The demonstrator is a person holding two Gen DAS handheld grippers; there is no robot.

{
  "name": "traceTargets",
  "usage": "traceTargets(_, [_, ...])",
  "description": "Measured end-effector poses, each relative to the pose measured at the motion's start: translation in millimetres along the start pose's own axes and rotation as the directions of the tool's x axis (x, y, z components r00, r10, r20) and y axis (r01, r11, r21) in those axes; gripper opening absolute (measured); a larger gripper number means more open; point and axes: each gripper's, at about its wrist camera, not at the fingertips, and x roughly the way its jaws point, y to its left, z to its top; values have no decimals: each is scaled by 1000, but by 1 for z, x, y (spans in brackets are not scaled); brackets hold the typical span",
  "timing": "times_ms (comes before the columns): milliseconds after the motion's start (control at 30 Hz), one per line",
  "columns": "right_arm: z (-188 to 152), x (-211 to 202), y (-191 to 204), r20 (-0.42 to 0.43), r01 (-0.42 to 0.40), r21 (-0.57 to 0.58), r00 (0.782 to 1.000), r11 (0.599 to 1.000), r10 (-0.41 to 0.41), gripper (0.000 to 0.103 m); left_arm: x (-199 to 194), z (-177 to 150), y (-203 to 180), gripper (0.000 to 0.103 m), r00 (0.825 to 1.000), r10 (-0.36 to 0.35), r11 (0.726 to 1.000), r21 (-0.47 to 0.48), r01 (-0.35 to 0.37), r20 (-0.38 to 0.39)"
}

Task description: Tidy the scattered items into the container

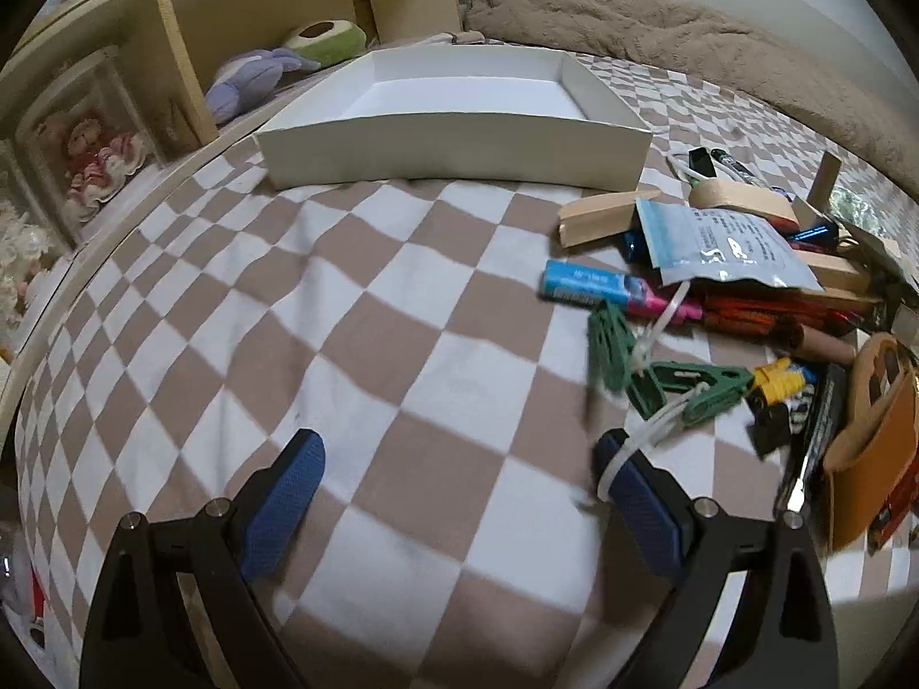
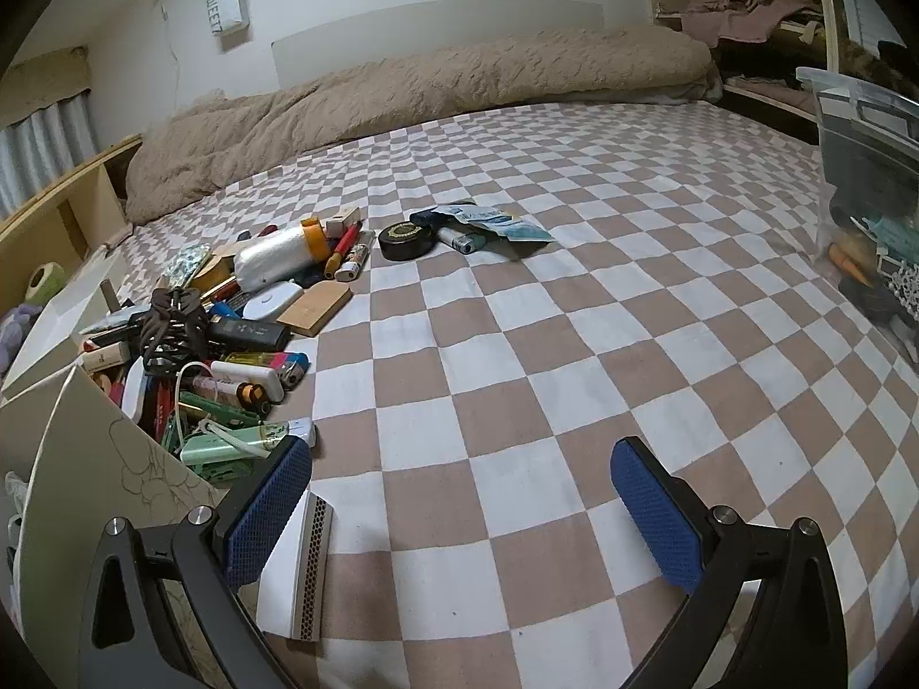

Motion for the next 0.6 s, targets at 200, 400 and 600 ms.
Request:
traceTargets(200, [-1, 3, -3, -14, -4, 20, 1000, 1000, 4, 103, -10, -3, 35, 55, 998, -57, 990, -126, 61, 36])
traceTargets(400, [-3, 4, -2, -20, -4, 14, 1000, 1000, 5, 103, -13, -5, 47, 31, 997, -56, 982, -179, 64, 48])
traceTargets(600, [-2, 2, -4, 12, -23, 32, 1000, 999, 23, 103, -14, -5, 44, 12, 996, -70, 982, -173, 78, 56])
